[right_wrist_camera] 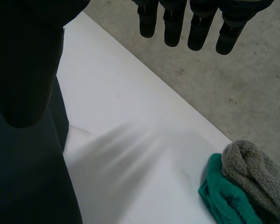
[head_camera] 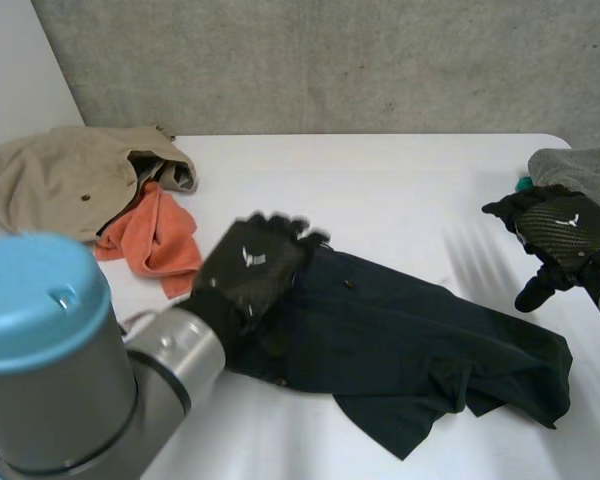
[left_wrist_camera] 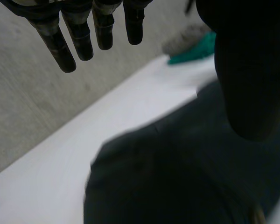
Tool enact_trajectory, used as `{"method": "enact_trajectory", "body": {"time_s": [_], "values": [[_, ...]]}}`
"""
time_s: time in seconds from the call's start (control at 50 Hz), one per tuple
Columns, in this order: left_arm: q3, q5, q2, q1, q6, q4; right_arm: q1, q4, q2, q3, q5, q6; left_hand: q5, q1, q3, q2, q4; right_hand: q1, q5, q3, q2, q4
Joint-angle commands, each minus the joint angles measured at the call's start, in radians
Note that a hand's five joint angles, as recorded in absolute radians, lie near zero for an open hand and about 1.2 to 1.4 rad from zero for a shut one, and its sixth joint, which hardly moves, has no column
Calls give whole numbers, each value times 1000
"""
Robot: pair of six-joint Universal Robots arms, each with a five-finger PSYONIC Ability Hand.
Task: Fold the laundry.
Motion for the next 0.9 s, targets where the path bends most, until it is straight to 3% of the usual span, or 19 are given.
{"method": "enact_trajectory", "body": {"time_s": [0.02, 0.2, 0.22, 0.24, 0.26, 0.36, 0.46, 0.6, 0.68, 0.78, 0.88, 0.9], "values": [[-89, -6, -95, 29, 217, 141, 15, -20, 15, 10, 3, -7, 46, 74, 54, 60, 64, -59, -52, -40, -43, -38], [-73, -32, -193, 167, 281, 240, 15, -43, 53, 12, 6, -9, 609, 637, 617, 623, 627, -59, -52, -40, -43, -38], [-70, -37, -196, 177, 283, 241, 15, -45, 56, 12, 7, -9, 706, 734, 714, 719, 723, -59, -52, -40, -43, -38], [-57, -44, -204, 186, 281, 244, 15, -47, 58, 12, 7, -9, 1015, 1043, 1023, 1028, 1033, -59, -52, -40, -43, -38], [-51, -49, -210, 189, 281, 244, 15, -48, 58, 12, 7, -10, 1172, 1200, 1179, 1185, 1189, -59, -52, -40, -43, -38], [30, -93, -198, 190, 281, 261, 15, -48, 58, 7, 9, -19, 1173, 1201, 1181, 1187, 1191, -59, -52, -40, -43, -38], [208, -156, -78, 180, 284, 316, 18, -47, 53, -2, 12, -18, 1173, 1201, 1181, 1187, 1191, -59, -52, -40, -43, -38], [424, -150, -66, 109, 270, 343, 26, -48, 49, -11, 62, -4, 1173, 1201, 1181, 1187, 1191, -59, -52, -40, -43, -38], [532, -78, -189, -67, 273, 347, 18, -68, 49, -13, 99, -3, 1173, 1201, 1181, 1187, 1191, -59, -52, -40, -43, -38], [547, 20, -294, -135, 257, 349, 12, -111, 50, -11, 133, -1, 1173, 1201, 1181, 1187, 1191, -59, -52, -40, -43, -38], [543, 109, -436, -231, 127, 333, 0, -119, 53, -19, 145, -3, 1173, 1201, 1181, 1187, 1191, -59, -52, -40, -43, -38], [540, 123, -447, -244, 106, 332, -6, -120, 55, -22, 147, -3, 1069, 1097, 1077, 1083, 1087, -59, -52, -40, -43, -38]]}}
